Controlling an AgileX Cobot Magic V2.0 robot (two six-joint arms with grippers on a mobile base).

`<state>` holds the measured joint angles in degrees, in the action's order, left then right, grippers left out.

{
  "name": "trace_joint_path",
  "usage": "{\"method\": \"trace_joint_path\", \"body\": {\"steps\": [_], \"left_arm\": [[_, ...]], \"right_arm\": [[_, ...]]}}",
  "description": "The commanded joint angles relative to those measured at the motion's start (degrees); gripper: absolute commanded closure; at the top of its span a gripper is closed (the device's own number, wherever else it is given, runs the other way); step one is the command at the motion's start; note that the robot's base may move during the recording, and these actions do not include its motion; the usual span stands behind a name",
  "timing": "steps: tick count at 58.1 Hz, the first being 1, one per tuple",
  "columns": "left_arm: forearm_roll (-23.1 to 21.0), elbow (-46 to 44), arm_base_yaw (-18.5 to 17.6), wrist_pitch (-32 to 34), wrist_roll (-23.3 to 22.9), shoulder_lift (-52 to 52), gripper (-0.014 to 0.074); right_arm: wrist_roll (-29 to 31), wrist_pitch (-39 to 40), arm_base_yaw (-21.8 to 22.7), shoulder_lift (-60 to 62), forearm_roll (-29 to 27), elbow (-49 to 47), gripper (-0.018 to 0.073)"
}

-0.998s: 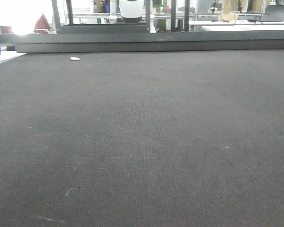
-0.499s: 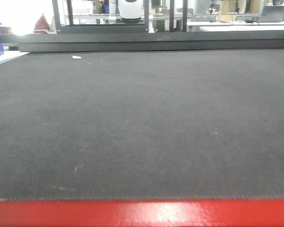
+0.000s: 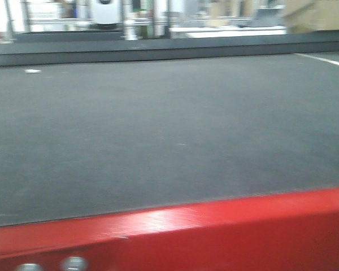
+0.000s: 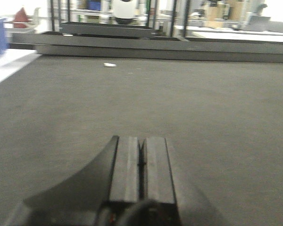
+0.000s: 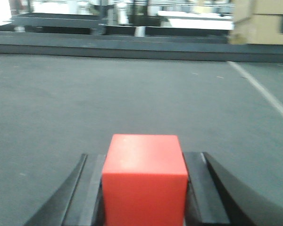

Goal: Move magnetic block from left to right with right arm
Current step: 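Drive the base past the red table toward the office chair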

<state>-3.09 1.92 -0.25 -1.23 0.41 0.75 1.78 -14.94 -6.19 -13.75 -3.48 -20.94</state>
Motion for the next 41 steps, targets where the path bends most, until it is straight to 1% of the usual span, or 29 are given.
{"method": "trace_joint_path", "body": {"steps": [1, 41], "left_arm": [[-0.1, 0.4, -0.2, 4.5, -0.4, 0.7, 0.0722], [-0.1, 0.4, -0.2, 4.5, -0.4, 0.7, 0.0722]], "right_arm": [[0.6, 5.1, 0.2, -0.4, 0.4, -1.7, 0.0218], [0.6, 5.1, 0.2, -0.4, 0.4, -1.7, 0.0218]]}}
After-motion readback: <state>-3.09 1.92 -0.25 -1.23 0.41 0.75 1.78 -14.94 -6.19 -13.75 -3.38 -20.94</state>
